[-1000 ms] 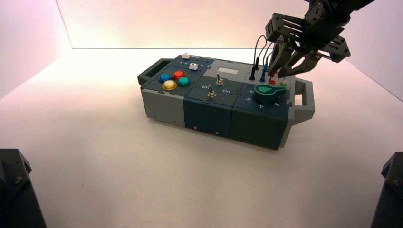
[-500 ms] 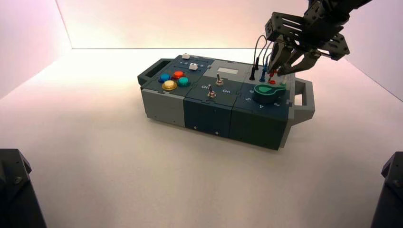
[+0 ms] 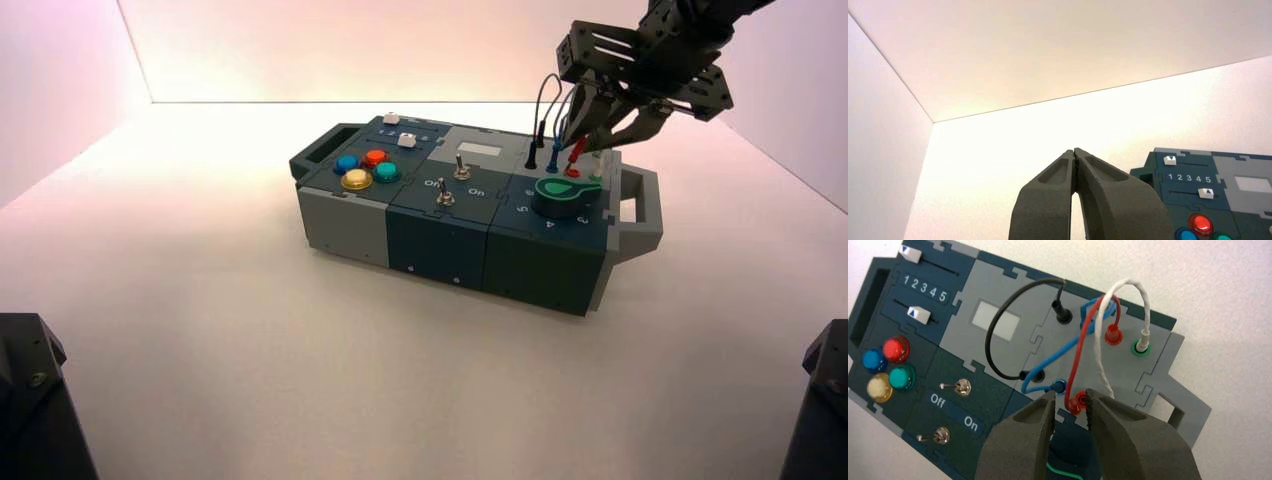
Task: Insert the red wire.
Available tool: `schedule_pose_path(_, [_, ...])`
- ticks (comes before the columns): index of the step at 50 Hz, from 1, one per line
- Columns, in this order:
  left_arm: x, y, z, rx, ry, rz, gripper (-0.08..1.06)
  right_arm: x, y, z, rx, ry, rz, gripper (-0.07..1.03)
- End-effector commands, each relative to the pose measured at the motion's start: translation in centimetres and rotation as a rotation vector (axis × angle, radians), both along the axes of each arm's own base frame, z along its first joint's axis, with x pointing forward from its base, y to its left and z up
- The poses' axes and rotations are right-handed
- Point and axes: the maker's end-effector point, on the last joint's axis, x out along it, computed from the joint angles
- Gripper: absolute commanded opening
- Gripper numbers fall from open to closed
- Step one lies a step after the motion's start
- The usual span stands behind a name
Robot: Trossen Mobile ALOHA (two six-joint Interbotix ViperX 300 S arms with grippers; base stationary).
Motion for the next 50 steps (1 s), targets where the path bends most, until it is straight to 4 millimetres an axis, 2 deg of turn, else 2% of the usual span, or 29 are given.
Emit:
schedule_pose_path(1, [0.2,-0.1,0.9,-0.008,-0.030,-0.002,-0.03,1.1,0.1,1.1,0.009,-0.049,-0.005,0.34])
schedule_pose_path(31, [0.2,-0.1,1.0,-0.008,-0.031,-0.002,-0.03,0.8,-0.1,-0.5,-0.011,-0.009,-0.005,0.27])
schedule_pose_path(41, [0.2,-0.1,1.1,-0.007,-0.036,-0.002,-0.03,0.8,-0.1,-0.5,-0.011,-0.009,-0.005,0.18])
schedule_pose_path(50, [0.2,-0.1,1.1,-0.007,-0.036,-0.002,-0.03,0.8,-0.1,-0.5,-0.015,-0.008,-0.003,0.05])
